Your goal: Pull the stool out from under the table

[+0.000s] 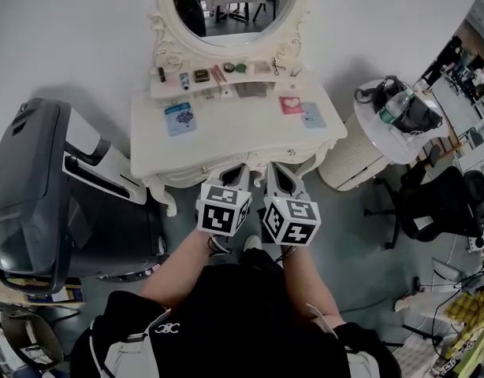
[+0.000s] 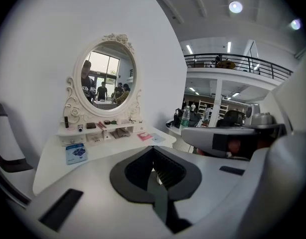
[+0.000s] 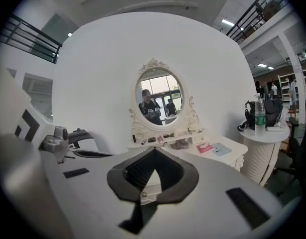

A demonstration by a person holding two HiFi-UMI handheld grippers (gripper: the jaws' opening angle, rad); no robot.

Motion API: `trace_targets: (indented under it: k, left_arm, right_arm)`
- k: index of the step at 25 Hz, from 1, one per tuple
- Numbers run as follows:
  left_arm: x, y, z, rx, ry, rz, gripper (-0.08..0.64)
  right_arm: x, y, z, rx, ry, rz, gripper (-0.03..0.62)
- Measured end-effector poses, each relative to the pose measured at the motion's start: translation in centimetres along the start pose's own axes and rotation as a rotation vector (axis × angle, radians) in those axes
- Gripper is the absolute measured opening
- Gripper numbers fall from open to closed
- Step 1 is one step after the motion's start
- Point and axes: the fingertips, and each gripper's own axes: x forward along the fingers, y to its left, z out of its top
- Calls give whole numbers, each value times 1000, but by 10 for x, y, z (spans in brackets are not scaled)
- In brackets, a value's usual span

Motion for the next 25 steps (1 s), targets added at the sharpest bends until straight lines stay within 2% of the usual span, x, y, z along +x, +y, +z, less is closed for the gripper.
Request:
trace_targets:
  k: [7, 18, 25]
  left_arm:
    - [30, 5, 16, 19, 13, 22, 3]
    - [78, 9, 18, 14, 65, 31, 3]
    - [109, 5, 14, 22, 130, 51, 3]
  right_arm:
    - [36, -28, 13, 131, 16, 53, 8]
    - [70, -65, 9, 154, 55, 47, 8]
    - [80, -103, 5, 168, 62, 18, 8]
